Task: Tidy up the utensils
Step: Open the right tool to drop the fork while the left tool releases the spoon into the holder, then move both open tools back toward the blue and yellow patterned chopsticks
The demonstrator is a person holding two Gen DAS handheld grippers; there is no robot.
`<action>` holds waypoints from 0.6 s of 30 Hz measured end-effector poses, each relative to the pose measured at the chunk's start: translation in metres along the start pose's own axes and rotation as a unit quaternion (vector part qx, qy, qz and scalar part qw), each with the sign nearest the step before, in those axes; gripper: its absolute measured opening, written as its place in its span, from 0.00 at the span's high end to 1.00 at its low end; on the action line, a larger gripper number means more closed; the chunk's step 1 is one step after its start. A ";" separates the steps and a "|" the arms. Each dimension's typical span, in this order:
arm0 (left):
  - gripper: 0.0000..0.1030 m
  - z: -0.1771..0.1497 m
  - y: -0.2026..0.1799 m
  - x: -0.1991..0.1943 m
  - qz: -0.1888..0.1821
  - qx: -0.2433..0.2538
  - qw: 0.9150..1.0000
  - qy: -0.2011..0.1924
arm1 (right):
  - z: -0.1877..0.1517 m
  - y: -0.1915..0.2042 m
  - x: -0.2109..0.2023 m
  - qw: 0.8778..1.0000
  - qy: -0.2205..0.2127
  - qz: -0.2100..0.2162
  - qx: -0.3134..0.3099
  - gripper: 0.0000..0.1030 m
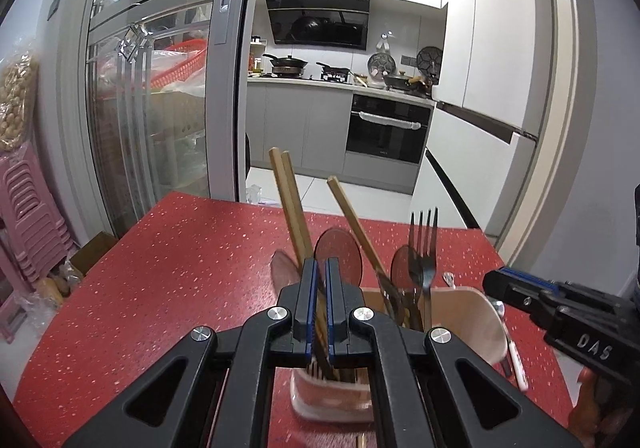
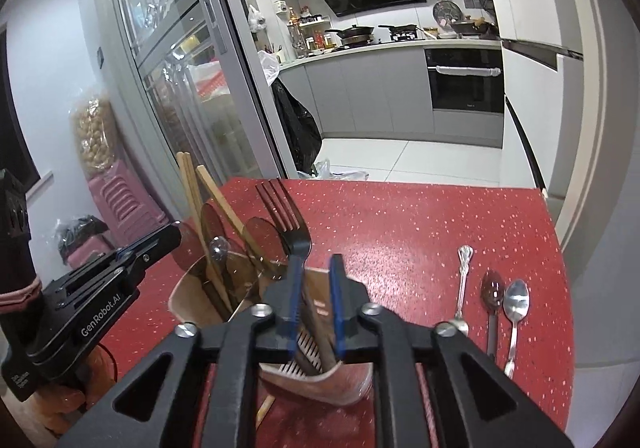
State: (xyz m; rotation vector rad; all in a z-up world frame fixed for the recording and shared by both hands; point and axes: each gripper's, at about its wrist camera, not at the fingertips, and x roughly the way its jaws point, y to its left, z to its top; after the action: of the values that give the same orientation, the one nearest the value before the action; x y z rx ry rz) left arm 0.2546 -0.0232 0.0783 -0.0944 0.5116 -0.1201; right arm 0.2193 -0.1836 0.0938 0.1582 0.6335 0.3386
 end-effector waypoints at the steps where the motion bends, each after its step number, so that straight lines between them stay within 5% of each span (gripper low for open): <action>1: 0.72 -0.002 0.001 -0.004 0.001 0.000 1.000 0.004 | -0.002 0.000 -0.004 1.000 0.000 0.001 0.004 0.72; 10: 0.72 -0.026 0.010 -0.027 0.010 0.003 0.998 0.063 | -0.028 0.014 -0.035 1.000 0.016 0.011 0.019 0.49; 18: 0.72 -0.054 0.014 -0.040 0.006 0.008 0.995 0.104 | -0.058 0.024 -0.042 0.998 0.056 0.007 0.038 0.46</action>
State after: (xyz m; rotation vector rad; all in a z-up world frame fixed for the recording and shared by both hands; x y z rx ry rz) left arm 0.1950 -0.0073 0.0488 -0.0639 0.7195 -0.1218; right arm 0.1461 -0.1740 0.0770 0.2175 0.7560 0.3381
